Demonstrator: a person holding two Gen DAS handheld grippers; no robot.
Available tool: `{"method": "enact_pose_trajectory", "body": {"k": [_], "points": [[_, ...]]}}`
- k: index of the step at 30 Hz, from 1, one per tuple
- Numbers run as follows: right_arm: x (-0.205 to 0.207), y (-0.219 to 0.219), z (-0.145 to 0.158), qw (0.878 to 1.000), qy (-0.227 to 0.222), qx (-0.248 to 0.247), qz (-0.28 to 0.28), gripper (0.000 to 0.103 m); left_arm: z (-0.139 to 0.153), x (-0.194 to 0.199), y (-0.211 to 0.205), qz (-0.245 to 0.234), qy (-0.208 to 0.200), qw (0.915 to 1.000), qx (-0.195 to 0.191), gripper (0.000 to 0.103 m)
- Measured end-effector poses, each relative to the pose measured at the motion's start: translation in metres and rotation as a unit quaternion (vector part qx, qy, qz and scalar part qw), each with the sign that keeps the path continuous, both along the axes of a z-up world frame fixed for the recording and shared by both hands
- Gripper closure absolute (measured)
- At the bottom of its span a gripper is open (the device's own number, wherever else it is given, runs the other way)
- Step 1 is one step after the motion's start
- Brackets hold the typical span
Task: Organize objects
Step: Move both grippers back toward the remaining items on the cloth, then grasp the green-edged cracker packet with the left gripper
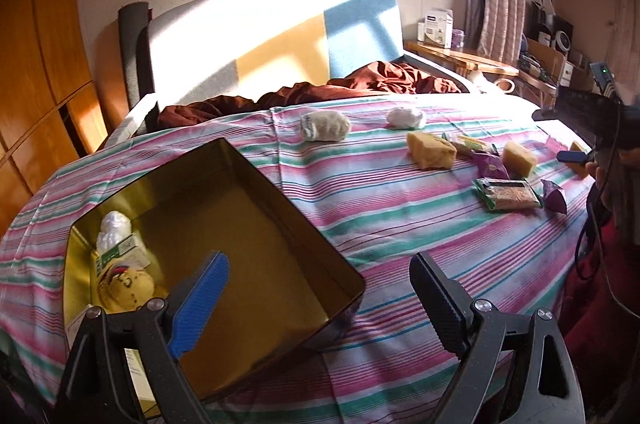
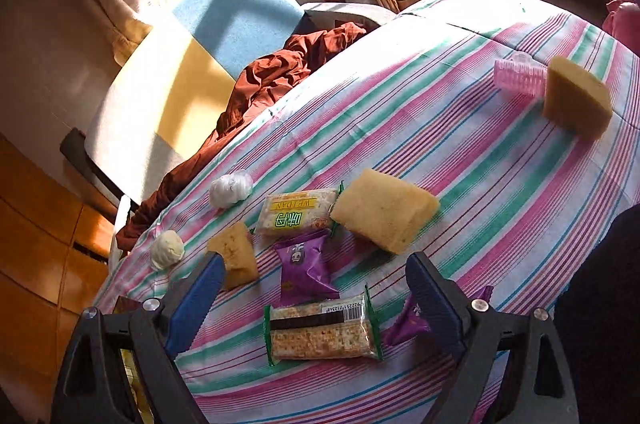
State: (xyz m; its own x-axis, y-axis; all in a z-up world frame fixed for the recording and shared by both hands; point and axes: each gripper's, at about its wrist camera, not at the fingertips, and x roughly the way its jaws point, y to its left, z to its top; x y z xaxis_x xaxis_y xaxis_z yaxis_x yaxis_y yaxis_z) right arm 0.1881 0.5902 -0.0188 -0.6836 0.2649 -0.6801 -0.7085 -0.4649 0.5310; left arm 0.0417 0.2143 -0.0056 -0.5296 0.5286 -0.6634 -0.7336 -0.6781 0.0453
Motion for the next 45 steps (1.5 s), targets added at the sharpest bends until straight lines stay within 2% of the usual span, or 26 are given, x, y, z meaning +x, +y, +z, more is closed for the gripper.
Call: {"method": "enact_pose_trajectory", "body": {"k": [6, 12, 19, 23, 27, 29, 30, 31, 33, 35, 37, 40, 45], "points": [[0.006, 0.001, 0.002, 0.999, 0.039, -0.008, -0.002, 0.009, -0.015, 0.019, 0.074, -0.101, 0.004, 0.9941, -0.039, 0.011], [0.014, 0.005, -0.001, 0.997, 0.074, -0.026, -0.007, 0.009, -0.034, 0.035, 0.146, -0.208, -0.005, 0.9765, -0.056, 0.011], [0.022, 0.012, -0.006, 0.992, 0.109, -0.053, -0.016, 0.009, -0.041, 0.051, 0.210, -0.315, 0.031, 0.9461, -0.067, 0.011], [0.021, 0.013, -0.006, 0.992, 0.111, -0.055, -0.011, 0.009, -0.049, 0.058, 0.238, -0.371, 0.053, 0.9230, -0.086, 0.011], [0.019, 0.013, -0.007, 0.992, 0.110, -0.057, -0.007, 0.009, -0.061, 0.064, 0.264, -0.415, 0.046, 0.9020, -0.108, 0.021], [0.018, 0.013, -0.007, 0.993, 0.107, -0.057, -0.006, 0.009, -0.068, 0.066, 0.274, -0.426, 0.041, 0.8960, -0.119, 0.030], [0.017, 0.013, -0.008, 0.993, 0.107, -0.058, -0.005, 0.009, -0.073, 0.067, 0.279, -0.428, 0.036, 0.8946, -0.124, 0.031], [0.017, 0.013, -0.008, 0.992, 0.107, -0.059, -0.004, 0.009, -0.075, 0.066, 0.282, -0.426, 0.029, 0.8961, -0.119, 0.031], [0.017, 0.013, -0.008, 0.993, 0.105, -0.058, -0.004, 0.009, -0.076, 0.059, 0.285, -0.412, -0.004, 0.9054, -0.104, 0.035], [0.017, 0.014, -0.009, 0.993, 0.103, -0.059, -0.005, 0.009, -0.075, 0.055, 0.280, -0.391, -0.026, 0.9159, -0.088, 0.049], [0.017, 0.014, -0.009, 0.993, 0.101, -0.057, -0.006, 0.009, -0.075, 0.054, 0.269, -0.372, -0.027, 0.9242, -0.083, 0.054], [0.016, 0.013, -0.008, 0.994, 0.097, -0.056, -0.005, 0.009, -0.074, 0.047, 0.241, -0.327, -0.063, 0.9408, -0.063, 0.055], [0.014, 0.013, -0.009, 0.994, 0.089, -0.056, -0.006, 0.009, -0.075, 0.040, 0.182, -0.233, -0.091, 0.9676, -0.035, 0.053]]}}
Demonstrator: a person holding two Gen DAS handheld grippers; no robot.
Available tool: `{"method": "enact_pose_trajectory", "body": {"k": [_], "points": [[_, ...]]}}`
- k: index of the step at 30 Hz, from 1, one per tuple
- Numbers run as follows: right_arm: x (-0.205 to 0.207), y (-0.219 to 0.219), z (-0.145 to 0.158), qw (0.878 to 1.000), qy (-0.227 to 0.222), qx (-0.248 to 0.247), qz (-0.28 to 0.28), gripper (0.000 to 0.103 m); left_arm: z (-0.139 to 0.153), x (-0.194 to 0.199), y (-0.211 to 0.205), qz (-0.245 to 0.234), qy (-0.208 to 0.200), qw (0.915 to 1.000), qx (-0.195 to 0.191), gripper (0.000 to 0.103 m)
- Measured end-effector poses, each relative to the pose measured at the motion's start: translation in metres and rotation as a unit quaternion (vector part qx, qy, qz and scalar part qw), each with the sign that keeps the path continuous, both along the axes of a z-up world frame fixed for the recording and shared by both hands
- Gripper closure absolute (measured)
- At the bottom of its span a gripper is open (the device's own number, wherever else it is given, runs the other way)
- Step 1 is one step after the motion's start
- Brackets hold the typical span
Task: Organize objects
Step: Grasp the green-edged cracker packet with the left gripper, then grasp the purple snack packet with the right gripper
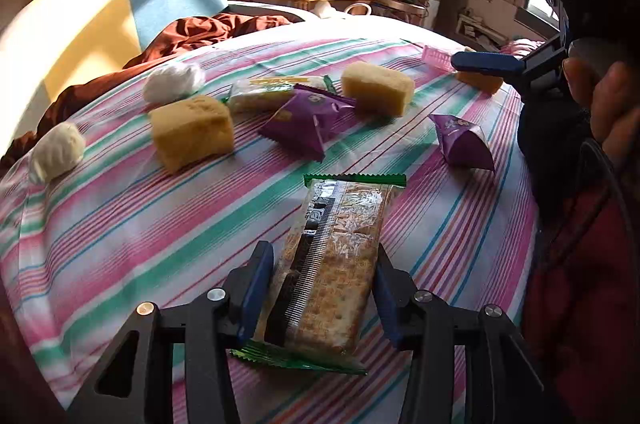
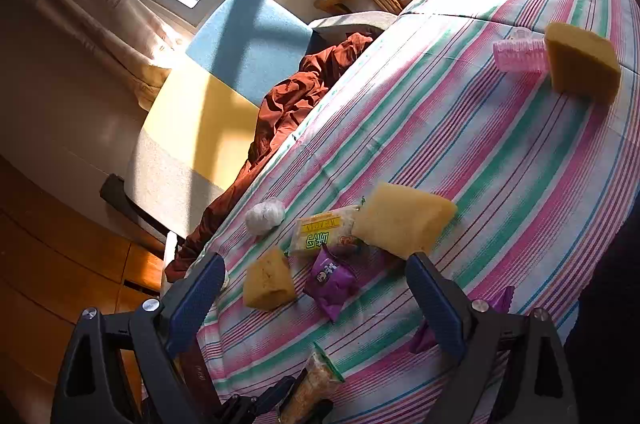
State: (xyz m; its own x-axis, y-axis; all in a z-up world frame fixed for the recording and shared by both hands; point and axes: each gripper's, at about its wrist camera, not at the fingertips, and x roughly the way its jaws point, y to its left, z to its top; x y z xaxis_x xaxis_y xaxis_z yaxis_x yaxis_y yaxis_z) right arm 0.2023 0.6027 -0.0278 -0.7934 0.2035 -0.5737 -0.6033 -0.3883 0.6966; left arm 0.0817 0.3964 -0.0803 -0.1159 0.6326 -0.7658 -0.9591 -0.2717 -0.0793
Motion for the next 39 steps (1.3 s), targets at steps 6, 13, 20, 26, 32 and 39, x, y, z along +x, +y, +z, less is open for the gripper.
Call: {"method": "enact_pose_trajectory", "body": {"k": [6, 13, 20, 26, 32, 39], "points": [[-0.004, -0.001, -0.001, 1.000, -0.016, 0.000, 0.004, 0.009, -0.004, 0.001, -0.049, 0.032, -0.016, 0.9992, 0.018, 0.045], [-0.007, -0.002, -0.003, 0.999, -0.036, 0.001, 0.005, 0.009, 0.004, -0.007, -0.049, 0.037, -0.029, 0.9989, 0.006, 0.036], [-0.013, -0.003, -0.006, 0.998, -0.062, -0.002, 0.014, 0.009, -0.006, -0.001, -0.022, 0.002, 0.020, 0.9996, -0.018, 0.029], [-0.033, 0.002, -0.015, 0.986, -0.143, -0.033, 0.077, 0.009, -0.010, -0.002, -0.028, 0.010, 0.018, 0.9998, 0.007, 0.029], [-0.044, 0.006, -0.009, 0.940, -0.294, 0.026, 0.173, 0.009, -0.010, -0.003, -0.036, 0.019, 0.018, 0.9994, 0.024, 0.035], [-0.066, -0.013, -0.047, 0.850, -0.446, 0.048, 0.275, 0.015, -0.010, -0.006, -0.040, 0.025, 0.007, 0.9991, 0.034, 0.039]]}}
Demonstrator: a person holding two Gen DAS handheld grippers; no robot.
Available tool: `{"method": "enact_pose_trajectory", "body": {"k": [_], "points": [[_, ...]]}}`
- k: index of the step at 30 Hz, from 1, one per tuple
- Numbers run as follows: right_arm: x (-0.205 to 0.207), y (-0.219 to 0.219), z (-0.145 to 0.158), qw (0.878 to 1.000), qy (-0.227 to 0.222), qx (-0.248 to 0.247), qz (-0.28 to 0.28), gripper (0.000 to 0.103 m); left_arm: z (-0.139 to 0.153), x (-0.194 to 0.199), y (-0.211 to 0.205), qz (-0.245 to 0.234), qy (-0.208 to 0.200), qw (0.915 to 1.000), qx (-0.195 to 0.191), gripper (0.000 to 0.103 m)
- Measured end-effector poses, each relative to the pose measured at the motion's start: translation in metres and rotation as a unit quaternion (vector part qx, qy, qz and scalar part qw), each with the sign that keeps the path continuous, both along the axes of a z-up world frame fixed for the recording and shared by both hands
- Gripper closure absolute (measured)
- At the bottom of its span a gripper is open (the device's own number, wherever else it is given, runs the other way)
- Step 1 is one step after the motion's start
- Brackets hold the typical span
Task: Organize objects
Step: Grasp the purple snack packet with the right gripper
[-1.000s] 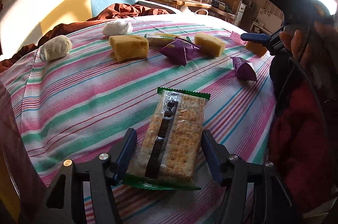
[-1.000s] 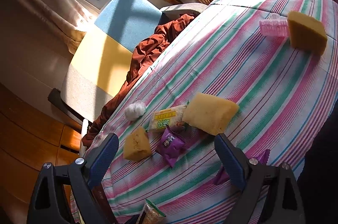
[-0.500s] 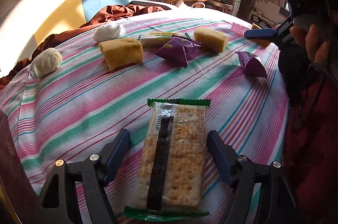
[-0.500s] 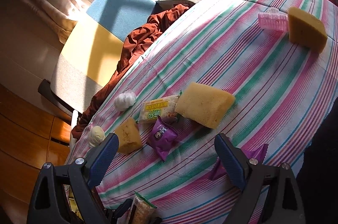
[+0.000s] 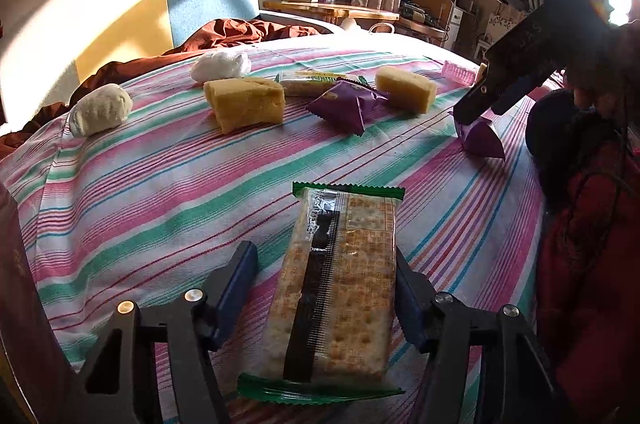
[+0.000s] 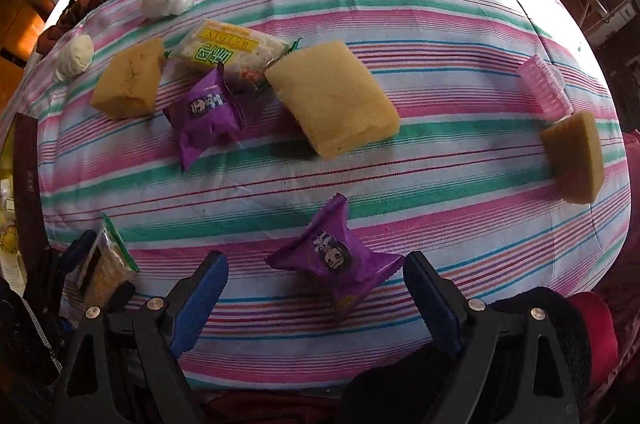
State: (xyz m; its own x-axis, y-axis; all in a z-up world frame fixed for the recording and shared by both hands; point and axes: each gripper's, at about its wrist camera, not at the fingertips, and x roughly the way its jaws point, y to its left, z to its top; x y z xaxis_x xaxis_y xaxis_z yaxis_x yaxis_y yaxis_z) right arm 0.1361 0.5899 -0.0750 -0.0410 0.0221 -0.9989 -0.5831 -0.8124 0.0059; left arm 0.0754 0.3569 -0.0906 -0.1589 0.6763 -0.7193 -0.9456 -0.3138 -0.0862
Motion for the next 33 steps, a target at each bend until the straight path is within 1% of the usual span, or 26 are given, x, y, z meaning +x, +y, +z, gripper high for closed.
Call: {"method": "enact_pose_trajectory", "body": {"k": [2, 4, 6, 7, 8, 10, 12, 15, 16, 18, 20, 22, 26, 29, 30, 31, 33], "points": [[-0.007, -0.007, -0.010, 0.999, -0.037, 0.008, 0.029, 0.016, 0.000, 0.000, 0.000, 0.000, 0.000, 1.0000, 0.001, 0.039], [-0.012, -0.012, -0.017, 0.997, -0.062, 0.022, 0.050, 0.017, 0.000, 0.000, -0.001, 0.000, -0.001, 1.0000, 0.002, 0.039], [-0.014, -0.017, -0.021, 0.994, -0.078, 0.032, 0.070, 0.028, -0.001, -0.001, -0.001, 0.000, -0.003, 1.0000, 0.003, 0.039], [-0.014, -0.021, -0.023, 0.993, -0.082, 0.036, 0.081, 0.041, -0.001, -0.001, -0.001, 0.000, -0.004, 1.0000, 0.004, 0.039], [-0.014, -0.024, -0.024, 0.992, -0.081, 0.036, 0.086, 0.049, -0.001, -0.001, -0.001, 0.000, -0.004, 1.0000, 0.004, 0.039], [-0.014, -0.027, -0.022, 0.994, -0.063, 0.029, 0.087, 0.062, -0.001, -0.001, -0.001, 0.000, -0.004, 1.0000, 0.004, 0.039], [-0.015, -0.030, -0.021, 0.995, -0.049, 0.031, 0.079, 0.062, -0.001, -0.001, -0.001, 0.000, -0.005, 1.0000, 0.005, 0.039], [-0.018, -0.029, -0.014, 0.999, 0.001, 0.011, 0.046, 0.062, -0.001, -0.001, -0.001, 0.000, -0.004, 1.0000, 0.004, 0.039], [-0.018, -0.028, -0.012, 0.999, 0.012, 0.008, 0.042, 0.061, -0.001, -0.001, -0.002, 0.000, -0.005, 1.0000, 0.004, 0.039], [-0.017, -0.027, -0.009, 0.999, 0.018, 0.003, 0.035, 0.055, -0.001, -0.001, -0.002, 0.000, -0.006, 1.0000, 0.005, 0.039], [-0.014, -0.025, -0.006, 0.999, 0.024, -0.001, 0.028, 0.042, 0.000, -0.001, -0.002, 0.000, -0.006, 1.0000, 0.006, 0.039], [-0.006, -0.022, -0.002, 0.999, 0.033, -0.008, 0.015, 0.037, 0.000, -0.001, -0.003, 0.000, -0.007, 1.0000, 0.007, 0.039], [0.004, -0.018, -0.002, 0.998, 0.045, -0.033, -0.007, 0.037, 0.000, -0.001, -0.003, 0.000, -0.007, 1.0000, 0.007, 0.039], [0.007, -0.028, -0.008, 0.999, 0.037, -0.039, -0.008, 0.037, 0.000, 0.000, -0.004, 0.000, -0.007, 0.9999, 0.008, 0.039], [0.006, -0.031, -0.011, 0.999, 0.033, -0.042, -0.006, 0.039, 0.000, 0.000, -0.004, 0.000, -0.007, 0.9999, 0.008, 0.039], [0.004, -0.034, -0.012, 0.999, 0.028, -0.036, 0.003, 0.055, 0.000, 0.000, -0.004, 0.000, -0.007, 0.9999, 0.008, 0.039], [-0.002, -0.043, -0.008, 0.999, 0.028, -0.014, 0.021, 0.056, 0.000, 0.000, -0.005, 0.001, -0.007, 0.9999, 0.009, 0.039]]}}
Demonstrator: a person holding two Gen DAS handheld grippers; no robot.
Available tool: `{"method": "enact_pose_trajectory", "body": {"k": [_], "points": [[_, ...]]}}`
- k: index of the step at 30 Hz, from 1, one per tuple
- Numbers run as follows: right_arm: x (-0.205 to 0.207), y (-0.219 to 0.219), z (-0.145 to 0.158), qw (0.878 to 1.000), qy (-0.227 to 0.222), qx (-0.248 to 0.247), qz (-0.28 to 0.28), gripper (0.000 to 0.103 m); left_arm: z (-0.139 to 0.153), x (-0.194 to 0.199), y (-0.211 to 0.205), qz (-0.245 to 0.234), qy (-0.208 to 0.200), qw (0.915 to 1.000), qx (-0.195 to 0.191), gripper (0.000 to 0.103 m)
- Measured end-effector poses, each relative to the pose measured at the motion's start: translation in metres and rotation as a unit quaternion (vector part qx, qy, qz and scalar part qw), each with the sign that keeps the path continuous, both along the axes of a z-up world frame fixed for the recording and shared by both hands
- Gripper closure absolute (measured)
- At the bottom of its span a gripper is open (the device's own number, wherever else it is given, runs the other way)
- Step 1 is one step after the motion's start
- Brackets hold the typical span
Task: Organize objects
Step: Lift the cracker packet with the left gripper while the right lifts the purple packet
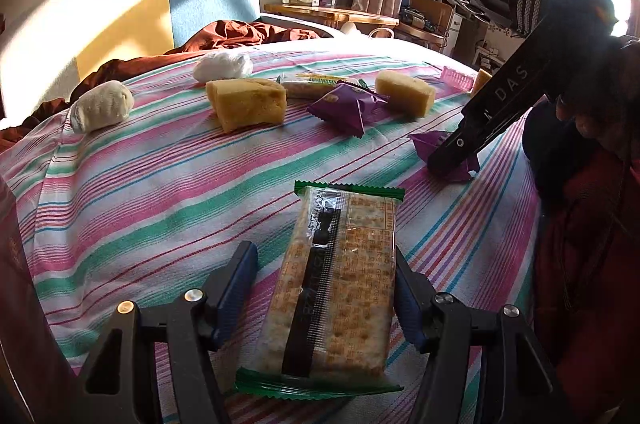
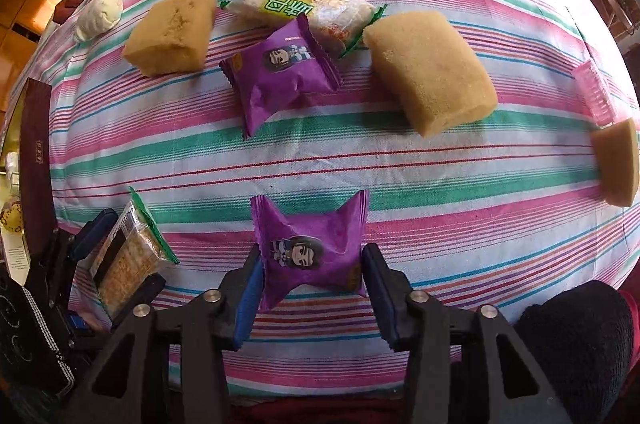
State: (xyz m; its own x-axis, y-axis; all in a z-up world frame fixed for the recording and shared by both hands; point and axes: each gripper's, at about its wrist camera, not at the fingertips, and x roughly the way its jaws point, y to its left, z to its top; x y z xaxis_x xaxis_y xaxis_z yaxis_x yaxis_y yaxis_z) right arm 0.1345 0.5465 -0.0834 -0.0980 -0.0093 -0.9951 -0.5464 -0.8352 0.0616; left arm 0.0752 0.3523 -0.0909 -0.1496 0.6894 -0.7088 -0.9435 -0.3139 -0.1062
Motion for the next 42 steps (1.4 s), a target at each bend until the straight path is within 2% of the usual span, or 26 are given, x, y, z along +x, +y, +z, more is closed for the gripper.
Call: {"method": "enact_pose_trajectory", "body": {"k": [4, 6, 8, 10, 13, 18, 22, 26, 37, 42], "points": [[-0.013, -0.014, -0.001, 1.000, 0.028, 0.010, 0.003, 0.057, 0.000, 0.001, -0.001, 0.003, 0.002, 1.0000, 0.002, 0.040], [-0.017, -0.015, 0.003, 0.998, 0.064, -0.005, -0.006, 0.058, 0.000, -0.001, -0.003, 0.011, 0.001, 0.9999, 0.005, 0.046], [-0.020, -0.014, -0.002, 0.996, 0.084, -0.039, -0.020, 0.057, 0.000, -0.007, -0.007, 0.023, -0.010, 0.9996, 0.012, 0.057], [-0.020, -0.010, -0.005, 0.991, 0.115, -0.056, -0.042, 0.056, -0.001, -0.011, -0.009, 0.026, -0.023, 0.9992, 0.018, 0.057], [-0.024, -0.008, -0.001, 0.989, 0.131, -0.045, -0.043, 0.056, 0.000, -0.005, -0.008, 0.027, -0.004, 0.9996, 0.011, 0.057], [-0.027, -0.016, 0.003, 0.989, 0.134, -0.041, -0.040, 0.056, 0.000, -0.001, -0.012, 0.034, 0.009, 0.9994, 0.007, 0.057], [-0.052, -0.013, -0.001, 0.990, 0.133, -0.035, -0.037, 0.057, 0.002, 0.002, -0.012, 0.046, 0.013, 0.9989, -0.003, 0.057], [-0.053, -0.015, 0.000, 0.990, 0.132, -0.031, -0.034, 0.057, 0.002, 0.007, -0.016, 0.047, 0.021, 0.9987, -0.007, 0.057], [-0.054, -0.018, 0.002, 0.990, 0.132, -0.027, -0.029, 0.056, 0.011, 0.004, -0.037, 0.067, -0.017, 0.9975, -0.011, 0.057], [-0.052, -0.017, 0.003, 0.991, 0.131, -0.025, -0.029, 0.056, 0.026, -0.004, -0.053, 0.088, -0.030, 0.9956, 0.002, 0.057]]}}
